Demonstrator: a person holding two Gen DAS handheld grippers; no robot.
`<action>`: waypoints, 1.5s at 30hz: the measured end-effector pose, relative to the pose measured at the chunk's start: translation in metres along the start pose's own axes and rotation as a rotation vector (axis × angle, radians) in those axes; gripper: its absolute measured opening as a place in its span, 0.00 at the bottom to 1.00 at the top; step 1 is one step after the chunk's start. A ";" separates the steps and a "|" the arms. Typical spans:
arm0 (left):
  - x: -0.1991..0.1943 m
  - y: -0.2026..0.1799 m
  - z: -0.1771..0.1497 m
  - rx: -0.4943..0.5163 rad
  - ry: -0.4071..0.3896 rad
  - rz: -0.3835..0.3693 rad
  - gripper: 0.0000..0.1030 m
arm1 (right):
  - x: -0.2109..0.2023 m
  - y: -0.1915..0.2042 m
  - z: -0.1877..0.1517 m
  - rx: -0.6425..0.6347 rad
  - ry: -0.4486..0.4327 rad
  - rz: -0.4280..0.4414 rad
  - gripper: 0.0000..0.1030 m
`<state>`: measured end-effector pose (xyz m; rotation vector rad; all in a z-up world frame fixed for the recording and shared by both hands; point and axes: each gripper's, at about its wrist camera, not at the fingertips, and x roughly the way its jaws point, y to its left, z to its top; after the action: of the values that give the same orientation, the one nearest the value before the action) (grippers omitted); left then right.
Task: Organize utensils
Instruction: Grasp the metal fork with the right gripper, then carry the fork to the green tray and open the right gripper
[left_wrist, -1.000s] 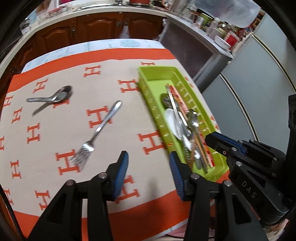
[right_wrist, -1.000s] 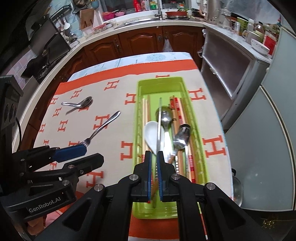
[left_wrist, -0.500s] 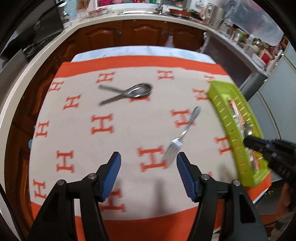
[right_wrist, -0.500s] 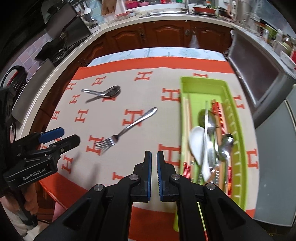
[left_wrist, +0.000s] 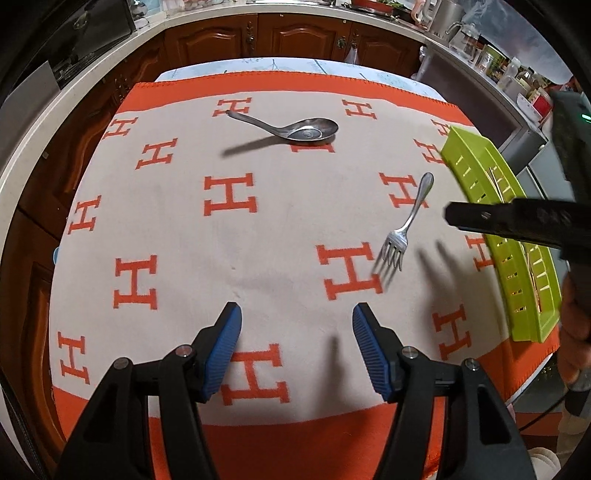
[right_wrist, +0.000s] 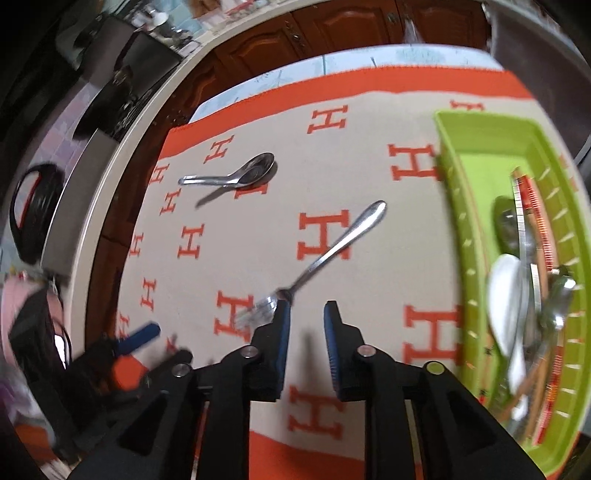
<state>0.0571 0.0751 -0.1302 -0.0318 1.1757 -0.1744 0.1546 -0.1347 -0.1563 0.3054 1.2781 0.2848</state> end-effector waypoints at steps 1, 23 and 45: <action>0.000 0.002 0.000 -0.005 -0.002 -0.002 0.59 | 0.005 -0.002 0.004 0.017 0.006 0.003 0.20; 0.010 0.028 -0.005 -0.062 0.003 -0.049 0.63 | 0.074 0.047 0.033 -0.092 0.024 -0.262 0.24; 0.004 0.018 -0.006 -0.035 -0.001 -0.016 0.63 | 0.015 -0.016 0.001 0.065 -0.077 0.029 0.04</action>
<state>0.0552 0.0924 -0.1383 -0.0722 1.1776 -0.1684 0.1597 -0.1436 -0.1755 0.3873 1.2096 0.2541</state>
